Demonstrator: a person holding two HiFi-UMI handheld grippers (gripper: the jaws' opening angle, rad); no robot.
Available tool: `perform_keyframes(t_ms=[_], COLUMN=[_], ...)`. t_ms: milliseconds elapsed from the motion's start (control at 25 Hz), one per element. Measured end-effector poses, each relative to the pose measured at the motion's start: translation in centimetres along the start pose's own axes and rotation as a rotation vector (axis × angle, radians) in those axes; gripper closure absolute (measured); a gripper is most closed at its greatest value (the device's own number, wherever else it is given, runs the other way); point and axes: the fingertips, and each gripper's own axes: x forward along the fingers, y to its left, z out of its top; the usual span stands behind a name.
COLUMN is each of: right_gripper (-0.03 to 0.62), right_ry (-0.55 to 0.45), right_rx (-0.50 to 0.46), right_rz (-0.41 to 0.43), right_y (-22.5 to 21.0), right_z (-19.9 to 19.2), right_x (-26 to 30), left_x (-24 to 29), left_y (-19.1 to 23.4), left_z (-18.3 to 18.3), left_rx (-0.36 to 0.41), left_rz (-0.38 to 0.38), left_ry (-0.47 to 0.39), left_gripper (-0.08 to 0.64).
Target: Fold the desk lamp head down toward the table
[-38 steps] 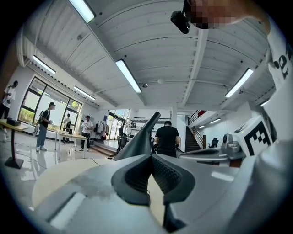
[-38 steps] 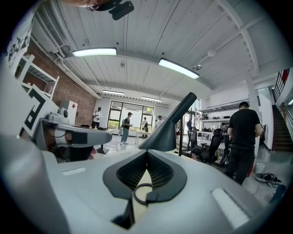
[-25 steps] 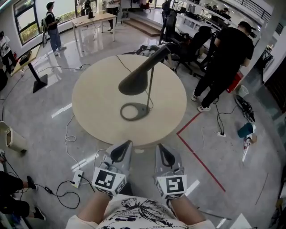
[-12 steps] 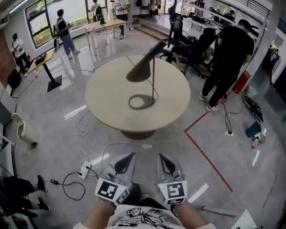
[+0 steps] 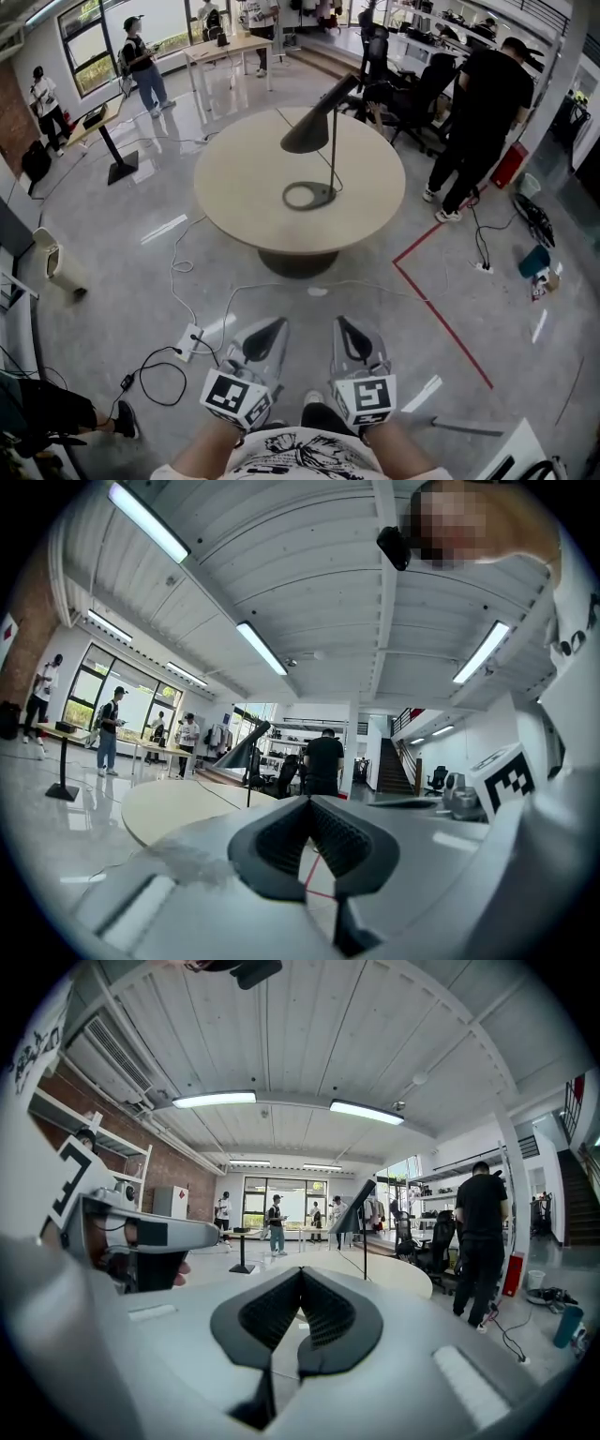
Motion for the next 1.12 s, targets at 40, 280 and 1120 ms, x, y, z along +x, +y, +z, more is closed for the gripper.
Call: perform_keyframes(t_ms=[40,280,1120], right_gripper=[0.583,0.583,0.583], right_ry=[0.007,0.012,-0.022], right_rx=[0.002,-0.003,-0.048], right_rz=[-0.011,-0.046,-0.063], right_y=[0.6,4.4,12.2], right_z=[-0.1,-0.5,-0.3], right_x=[-0.6,-3.2,-6.2], left_x=[-0.8,-5.2,-12.5], left_y=[-0.2,-0.3,1.7], left_z=[0.1,0.4,0.3], left_rx=[-0.001,0.005,0.005], left_rz=[-0.007,-0.034,-0.074], left_ry=[0.003,0.002,-0.056], left_gripper=[0.554,0.554,0.554])
